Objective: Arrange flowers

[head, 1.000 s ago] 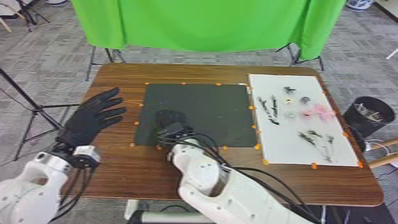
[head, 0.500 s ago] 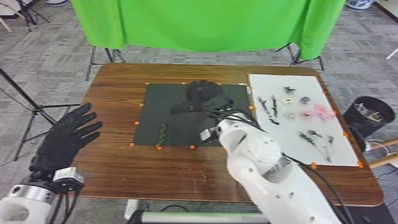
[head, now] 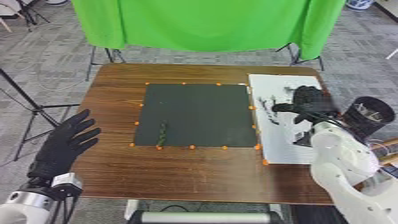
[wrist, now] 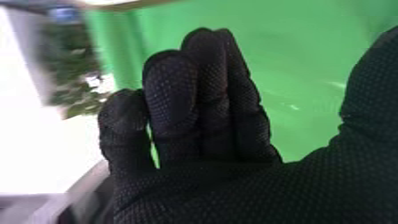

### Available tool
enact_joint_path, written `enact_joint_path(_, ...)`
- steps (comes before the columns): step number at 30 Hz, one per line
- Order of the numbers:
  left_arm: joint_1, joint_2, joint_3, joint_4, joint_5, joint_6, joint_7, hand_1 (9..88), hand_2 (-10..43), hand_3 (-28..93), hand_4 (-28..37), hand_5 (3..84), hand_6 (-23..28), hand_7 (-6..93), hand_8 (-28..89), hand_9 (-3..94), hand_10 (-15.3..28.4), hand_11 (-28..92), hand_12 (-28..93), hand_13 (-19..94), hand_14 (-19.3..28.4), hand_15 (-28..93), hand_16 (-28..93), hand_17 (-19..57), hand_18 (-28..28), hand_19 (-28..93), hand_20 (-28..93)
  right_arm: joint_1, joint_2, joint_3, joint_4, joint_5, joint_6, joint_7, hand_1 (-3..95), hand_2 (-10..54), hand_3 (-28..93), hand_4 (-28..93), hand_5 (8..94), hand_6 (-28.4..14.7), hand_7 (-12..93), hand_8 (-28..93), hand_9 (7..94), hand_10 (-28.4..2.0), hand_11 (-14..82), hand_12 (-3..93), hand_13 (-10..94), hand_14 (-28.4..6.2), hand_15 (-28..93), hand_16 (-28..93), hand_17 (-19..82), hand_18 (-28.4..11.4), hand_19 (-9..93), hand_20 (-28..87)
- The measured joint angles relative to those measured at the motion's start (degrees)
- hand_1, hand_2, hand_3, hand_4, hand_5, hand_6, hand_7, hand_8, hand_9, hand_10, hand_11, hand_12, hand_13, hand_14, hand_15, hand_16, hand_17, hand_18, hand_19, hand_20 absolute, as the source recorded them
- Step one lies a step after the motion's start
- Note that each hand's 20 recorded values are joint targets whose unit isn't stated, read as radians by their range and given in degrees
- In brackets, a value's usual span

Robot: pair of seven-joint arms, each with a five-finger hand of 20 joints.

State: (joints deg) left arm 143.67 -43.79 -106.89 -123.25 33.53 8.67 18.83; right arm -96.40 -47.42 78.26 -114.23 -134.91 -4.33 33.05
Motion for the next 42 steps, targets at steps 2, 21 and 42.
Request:
enact_joint_path(2, 0.12, -0.09, -0.08, -0.04, 0.04, 0.0, -0.04, 24.7, -4.5, 69, -23.8, 27.0, 2.7, 20.2, -11, 22.6, 12.4, 21, 16, 19, 16.3, 30, -1, -9.3, 23.0, 42, 7, -2.53, 1.71, 2.9, 0.08, 0.05, -0.09, 1.99, 15.2, -9.5, 78, -25, 50.6, -8.7, 38, -12, 57.2, -14.9, 53.2, 35.1, 58, -11.9, 76, 29, 32, -22.1, 93, 52)
enact_joint_path(21, 0.47, -0.01, -0.22, -0.06, -0.01, -0.05, -0.3, 24.7, -4.6, 69, -23.9, 26.9, 2.8, 20.3, -11, 22.5, 12.4, 21, 16, 19, 16.4, 30, -1, -9.3, 22.9, 42, 7, -12.41, 2.22, 15.01, -2.91, 7.5, -21.95, 10.92, 15.6, -9.5, 77, -26, 54.4, -8.0, 36, -10, 60.4, -14.7, 54.5, 35.4, 60, -11.0, 75, 27, 30, -22.4, 90, 49)
enact_joint_path(42, 0.76, -0.2, -0.14, -0.07, -0.04, 0.03, -0.27, 24.6, -4.4, 69, -23.8, 26.9, 2.7, 20.4, -11, 22.6, 12.4, 21, 16, 19, 16.4, 30, -1, -9.3, 22.9, 42, 7, -12.28, 1.22, 14.99, -0.83, 16.79, -18.3, 9.44, 44.6, -8.6, 80, -28, 69.5, -0.8, 48, 14, 78.2, -9.6, 54.8, 42.8, 74, -7.9, 77, 31, 40, -21.6, 93, 52)
